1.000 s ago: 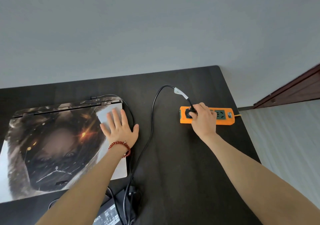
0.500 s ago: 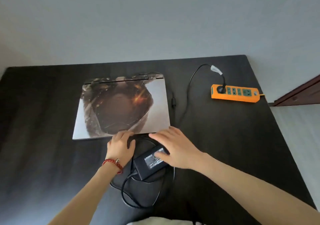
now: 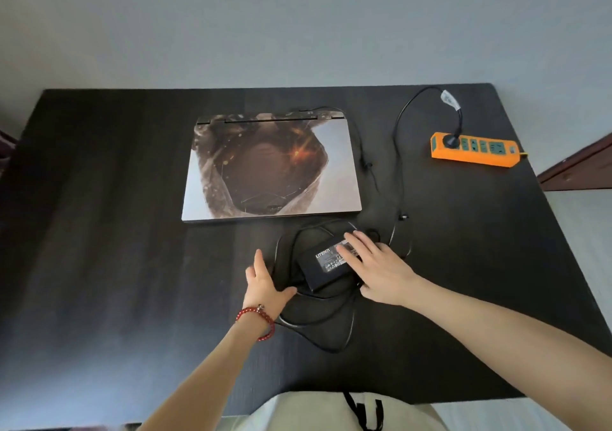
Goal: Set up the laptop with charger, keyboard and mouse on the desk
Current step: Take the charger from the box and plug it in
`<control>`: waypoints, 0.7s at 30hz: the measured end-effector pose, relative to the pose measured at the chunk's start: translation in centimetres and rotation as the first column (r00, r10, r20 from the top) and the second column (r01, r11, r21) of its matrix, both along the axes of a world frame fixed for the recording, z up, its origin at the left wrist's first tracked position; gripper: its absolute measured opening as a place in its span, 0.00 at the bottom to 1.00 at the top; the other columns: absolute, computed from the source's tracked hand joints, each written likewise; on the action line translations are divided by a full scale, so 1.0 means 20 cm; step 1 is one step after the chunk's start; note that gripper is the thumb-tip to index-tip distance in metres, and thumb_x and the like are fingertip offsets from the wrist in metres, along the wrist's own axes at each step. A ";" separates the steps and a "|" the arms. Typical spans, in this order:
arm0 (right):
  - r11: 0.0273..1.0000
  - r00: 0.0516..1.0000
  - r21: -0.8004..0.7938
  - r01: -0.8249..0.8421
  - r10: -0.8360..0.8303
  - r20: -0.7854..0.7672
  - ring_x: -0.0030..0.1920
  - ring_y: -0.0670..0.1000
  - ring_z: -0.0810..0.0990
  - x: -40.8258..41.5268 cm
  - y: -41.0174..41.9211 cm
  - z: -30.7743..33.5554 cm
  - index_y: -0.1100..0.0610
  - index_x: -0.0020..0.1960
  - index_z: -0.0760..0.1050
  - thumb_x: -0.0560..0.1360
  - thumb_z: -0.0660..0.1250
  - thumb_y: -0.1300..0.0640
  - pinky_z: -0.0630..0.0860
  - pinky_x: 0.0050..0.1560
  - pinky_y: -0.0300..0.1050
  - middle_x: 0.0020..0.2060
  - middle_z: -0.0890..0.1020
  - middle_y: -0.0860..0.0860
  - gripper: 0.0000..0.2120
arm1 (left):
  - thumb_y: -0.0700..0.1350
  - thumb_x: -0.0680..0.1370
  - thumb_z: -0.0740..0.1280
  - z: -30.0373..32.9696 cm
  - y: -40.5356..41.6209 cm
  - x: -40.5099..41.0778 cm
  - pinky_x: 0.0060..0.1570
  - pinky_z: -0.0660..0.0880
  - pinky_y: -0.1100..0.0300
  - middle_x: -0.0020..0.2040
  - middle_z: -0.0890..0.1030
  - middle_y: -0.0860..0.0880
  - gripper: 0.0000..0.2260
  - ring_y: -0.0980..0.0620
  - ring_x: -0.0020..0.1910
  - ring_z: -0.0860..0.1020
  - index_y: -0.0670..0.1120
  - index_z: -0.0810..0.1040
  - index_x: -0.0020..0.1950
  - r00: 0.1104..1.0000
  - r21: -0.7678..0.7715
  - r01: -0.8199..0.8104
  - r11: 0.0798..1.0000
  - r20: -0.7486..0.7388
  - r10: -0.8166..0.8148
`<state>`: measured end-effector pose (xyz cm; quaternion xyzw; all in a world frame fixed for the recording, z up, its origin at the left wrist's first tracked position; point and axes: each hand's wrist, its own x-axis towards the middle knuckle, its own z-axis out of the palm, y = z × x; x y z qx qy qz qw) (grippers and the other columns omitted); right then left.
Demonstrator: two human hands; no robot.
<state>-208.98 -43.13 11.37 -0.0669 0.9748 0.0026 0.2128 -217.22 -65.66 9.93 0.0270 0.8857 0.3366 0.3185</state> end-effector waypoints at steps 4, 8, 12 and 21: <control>0.993 0.992 -0.021 0.112 -0.113 -0.053 0.72 0.67 0.53 0.03 0.01 -0.02 0.52 0.74 0.46 0.69 0.68 0.55 0.71 0.61 0.58 0.75 0.44 0.61 0.41 | 0.44 0.70 0.71 0.00 0.06 0.02 0.53 0.72 0.57 0.56 0.77 0.42 0.35 0.47 0.51 0.75 0.45 0.56 0.72 0.986 -0.019 -0.080 0.997 0.145 0.082; 0.967 0.970 0.073 0.244 -0.243 -0.029 0.58 0.65 0.72 0.03 0.01 -0.02 0.51 0.75 0.39 0.71 0.67 0.50 0.74 0.55 0.54 0.75 0.45 0.64 0.45 | 0.46 0.75 0.66 0.05 0.11 0.01 0.54 0.73 0.56 0.56 0.79 0.41 0.16 0.43 0.56 0.76 0.41 0.74 0.60 0.995 -0.063 0.011 0.998 0.099 -0.005; 0.968 0.984 0.195 0.157 -0.137 -0.115 0.36 0.54 0.80 0.06 0.06 0.08 0.57 0.69 0.66 0.58 0.76 0.44 0.78 0.37 0.45 0.63 0.75 0.65 0.44 | 0.45 0.77 0.63 0.14 0.14 -0.02 0.40 0.71 0.59 0.42 0.80 0.43 0.08 0.44 0.43 0.77 0.40 0.76 0.48 0.997 -0.035 0.056 0.998 -0.041 -0.058; 0.977 0.986 0.180 0.116 -0.092 -0.138 0.51 0.56 0.79 0.04 0.27 0.22 0.57 0.73 0.58 0.74 0.65 0.53 0.77 0.48 0.48 0.69 0.70 0.58 0.31 | 0.46 0.74 0.68 0.34 0.35 -0.08 0.16 0.57 0.70 0.44 0.82 0.42 0.10 0.60 0.15 0.61 0.42 0.70 0.45 0.858 0.234 -0.319 0.919 0.482 0.175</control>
